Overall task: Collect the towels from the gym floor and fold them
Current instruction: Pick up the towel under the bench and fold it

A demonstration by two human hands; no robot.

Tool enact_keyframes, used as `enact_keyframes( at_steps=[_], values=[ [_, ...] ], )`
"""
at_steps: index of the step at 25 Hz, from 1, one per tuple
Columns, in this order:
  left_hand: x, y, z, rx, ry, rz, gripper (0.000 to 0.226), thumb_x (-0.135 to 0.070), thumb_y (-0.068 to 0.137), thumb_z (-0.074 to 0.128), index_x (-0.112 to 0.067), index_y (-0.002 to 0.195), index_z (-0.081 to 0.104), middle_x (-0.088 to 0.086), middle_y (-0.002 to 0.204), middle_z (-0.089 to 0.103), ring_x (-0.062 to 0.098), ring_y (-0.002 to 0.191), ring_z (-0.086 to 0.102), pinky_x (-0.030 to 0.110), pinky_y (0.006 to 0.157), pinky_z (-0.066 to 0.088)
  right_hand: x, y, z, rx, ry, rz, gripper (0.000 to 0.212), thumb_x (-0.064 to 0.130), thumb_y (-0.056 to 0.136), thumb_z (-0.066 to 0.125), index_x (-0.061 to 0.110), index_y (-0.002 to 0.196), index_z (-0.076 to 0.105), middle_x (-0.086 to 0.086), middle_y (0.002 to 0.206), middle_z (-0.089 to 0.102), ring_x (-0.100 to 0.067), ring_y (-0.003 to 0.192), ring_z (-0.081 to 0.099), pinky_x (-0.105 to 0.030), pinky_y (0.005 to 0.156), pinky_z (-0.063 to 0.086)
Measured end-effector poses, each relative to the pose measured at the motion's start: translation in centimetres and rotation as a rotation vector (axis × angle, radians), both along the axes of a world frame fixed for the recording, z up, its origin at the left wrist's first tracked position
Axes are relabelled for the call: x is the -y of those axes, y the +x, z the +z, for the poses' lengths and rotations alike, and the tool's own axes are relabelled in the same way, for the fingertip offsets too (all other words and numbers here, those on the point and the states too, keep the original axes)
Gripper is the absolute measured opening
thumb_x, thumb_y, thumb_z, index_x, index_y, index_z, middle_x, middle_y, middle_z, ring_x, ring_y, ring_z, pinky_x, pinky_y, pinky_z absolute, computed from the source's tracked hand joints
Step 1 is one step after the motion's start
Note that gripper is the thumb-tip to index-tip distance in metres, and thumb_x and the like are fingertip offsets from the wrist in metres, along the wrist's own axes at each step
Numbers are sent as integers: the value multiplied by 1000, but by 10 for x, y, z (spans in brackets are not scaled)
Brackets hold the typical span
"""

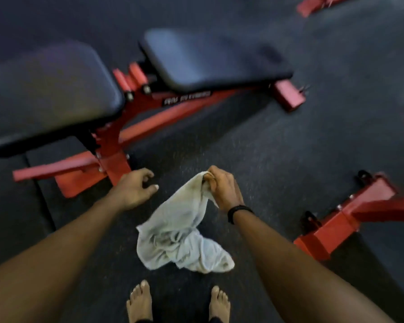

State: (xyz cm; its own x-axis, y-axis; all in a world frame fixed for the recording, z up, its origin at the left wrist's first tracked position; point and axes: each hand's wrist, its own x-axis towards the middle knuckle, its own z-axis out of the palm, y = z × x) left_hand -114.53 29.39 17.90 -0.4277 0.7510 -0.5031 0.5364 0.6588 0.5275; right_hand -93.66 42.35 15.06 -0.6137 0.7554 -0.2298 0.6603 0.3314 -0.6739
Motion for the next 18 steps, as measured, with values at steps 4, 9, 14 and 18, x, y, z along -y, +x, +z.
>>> enact_keyframes(
  at_steps=[4,9,14,18],
  values=[
    [-43,-19,146,-70,178,101,44,-28,82,72,-13,121,59,9,117,64,25,109,60,30,94,44,-52,-37,163,22,196,92,22,32,93,45,23,73,45,-5,78,61,-31,77,57,-36,60,41],
    [-76,-36,351,-216,393,150,42,-28,81,72,-12,119,61,9,113,66,25,109,60,30,93,42,-88,-77,375,-96,324,200,20,34,92,48,18,82,54,-17,83,65,-41,84,58,-43,67,49],
    [-58,-48,524,-332,539,220,46,-31,82,72,-14,123,59,9,117,64,22,109,60,28,93,43,-94,-104,568,-195,493,378,20,30,93,46,17,79,52,-18,85,64,-43,86,57,-44,69,47],
    [-8,-44,634,-433,614,306,48,-34,82,71,-15,124,57,8,123,61,22,114,58,31,95,44,-64,-120,699,-271,599,503,20,34,93,47,23,78,53,-16,90,66,-42,92,58,-44,74,48]
  ],
)
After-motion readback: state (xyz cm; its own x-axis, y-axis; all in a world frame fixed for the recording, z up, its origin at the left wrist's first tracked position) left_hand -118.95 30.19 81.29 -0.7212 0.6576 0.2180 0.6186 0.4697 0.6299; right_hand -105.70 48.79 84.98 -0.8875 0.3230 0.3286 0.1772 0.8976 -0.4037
